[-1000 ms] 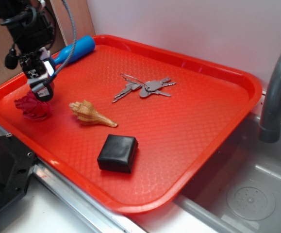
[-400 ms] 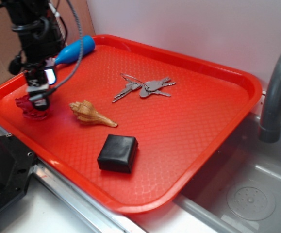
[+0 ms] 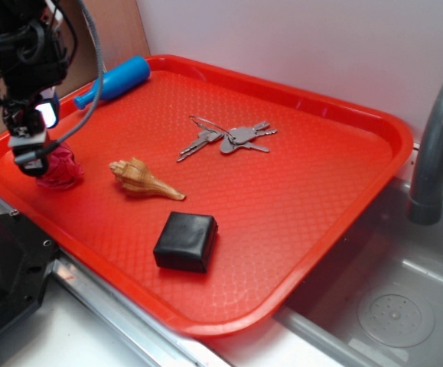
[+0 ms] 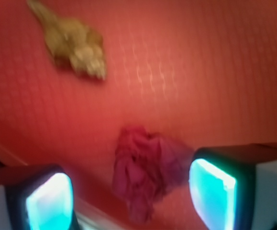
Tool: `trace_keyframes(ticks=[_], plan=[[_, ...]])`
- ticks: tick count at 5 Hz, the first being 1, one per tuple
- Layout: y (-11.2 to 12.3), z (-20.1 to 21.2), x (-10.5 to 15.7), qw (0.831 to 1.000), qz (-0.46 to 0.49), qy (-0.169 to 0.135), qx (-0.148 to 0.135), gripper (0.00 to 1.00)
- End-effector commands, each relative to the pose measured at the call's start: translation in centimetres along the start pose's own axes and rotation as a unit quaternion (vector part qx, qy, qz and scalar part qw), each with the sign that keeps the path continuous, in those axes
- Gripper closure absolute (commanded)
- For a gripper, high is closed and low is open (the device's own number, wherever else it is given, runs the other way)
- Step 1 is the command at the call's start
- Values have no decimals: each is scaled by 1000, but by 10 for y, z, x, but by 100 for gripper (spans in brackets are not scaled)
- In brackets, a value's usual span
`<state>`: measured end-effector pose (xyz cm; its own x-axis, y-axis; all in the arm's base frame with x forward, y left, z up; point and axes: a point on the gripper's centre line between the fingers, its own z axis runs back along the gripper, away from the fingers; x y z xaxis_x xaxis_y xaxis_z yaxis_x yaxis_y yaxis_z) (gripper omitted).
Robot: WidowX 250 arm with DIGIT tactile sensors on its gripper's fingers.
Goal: Grab the red paper.
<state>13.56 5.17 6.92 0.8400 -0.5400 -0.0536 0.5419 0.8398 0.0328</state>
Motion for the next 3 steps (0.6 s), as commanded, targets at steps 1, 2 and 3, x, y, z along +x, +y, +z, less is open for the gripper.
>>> trace_keyframes(ticks=[1,2,3], plan=[[13,-23,-17,999,17,27,17,0],[14,-46,-6,999,7,28,15,0],[4,-62,5,1000,7,10,3,100]])
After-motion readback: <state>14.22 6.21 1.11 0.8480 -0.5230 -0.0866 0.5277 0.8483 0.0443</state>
